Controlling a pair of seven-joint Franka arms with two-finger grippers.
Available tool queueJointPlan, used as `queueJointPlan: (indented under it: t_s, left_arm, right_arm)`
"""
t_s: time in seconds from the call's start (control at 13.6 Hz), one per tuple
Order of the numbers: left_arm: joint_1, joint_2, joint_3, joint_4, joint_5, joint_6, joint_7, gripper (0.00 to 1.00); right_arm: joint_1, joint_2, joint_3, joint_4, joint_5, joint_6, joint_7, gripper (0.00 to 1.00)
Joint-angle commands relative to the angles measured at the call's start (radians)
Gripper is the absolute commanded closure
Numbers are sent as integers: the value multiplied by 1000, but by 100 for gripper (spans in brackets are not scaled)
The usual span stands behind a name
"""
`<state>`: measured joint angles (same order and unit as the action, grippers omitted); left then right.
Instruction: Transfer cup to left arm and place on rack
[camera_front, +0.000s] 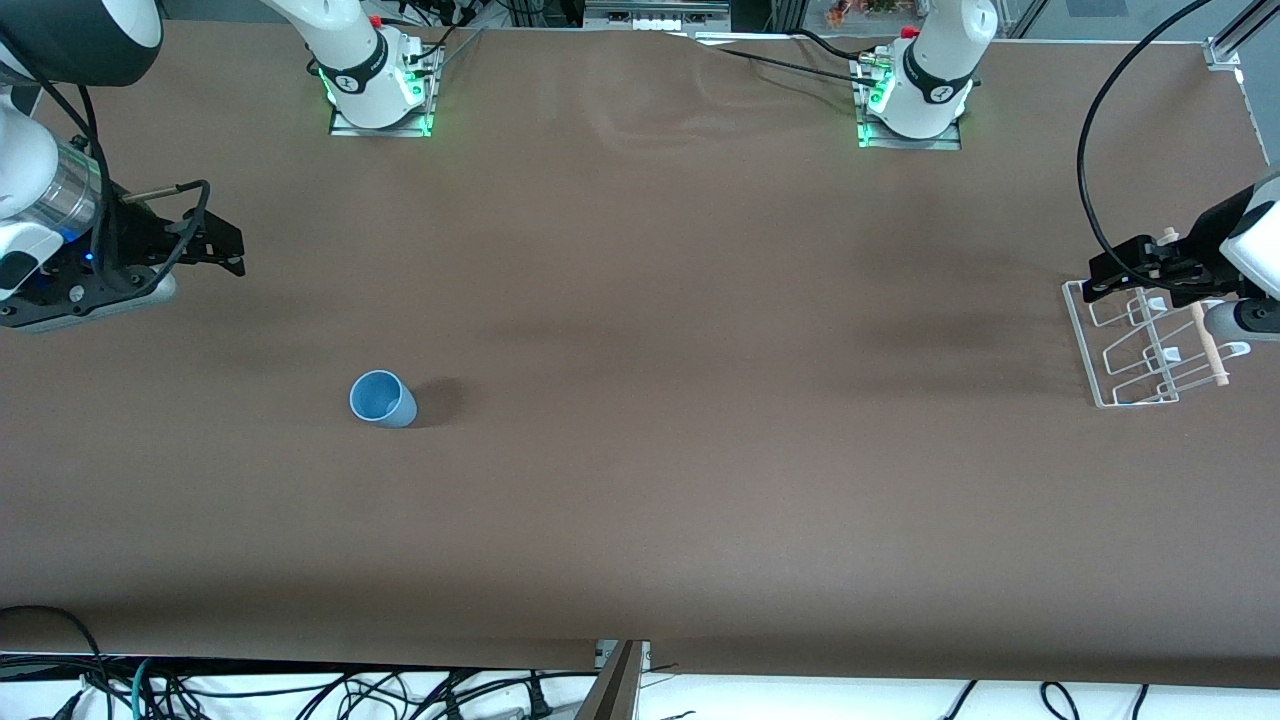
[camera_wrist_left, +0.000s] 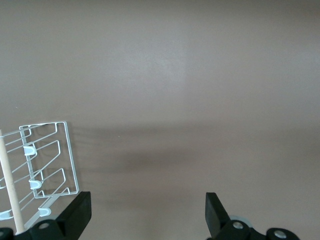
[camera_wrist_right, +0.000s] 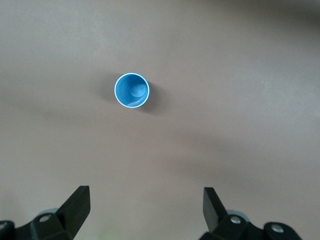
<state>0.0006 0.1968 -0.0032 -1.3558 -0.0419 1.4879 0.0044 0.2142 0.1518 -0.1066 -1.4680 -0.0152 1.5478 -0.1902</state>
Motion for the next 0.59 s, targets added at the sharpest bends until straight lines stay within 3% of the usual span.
queueJointPlan:
  t_s: [0.0,0.15,0.51]
  left_arm:
    - [-1,19,-4,37,0,-12,16,0]
    - [-1,19,-5,37,-1,-12,15,0]
    - [-2,3,-4,26,0,-12,16,0]
  right_arm:
    - [-16,-11,12,-12,32,-9,-8,0]
    - [-19,-9,4,-15,99,-23,-3,0]
    - [-7,0,11,-15,86,-11,47,0]
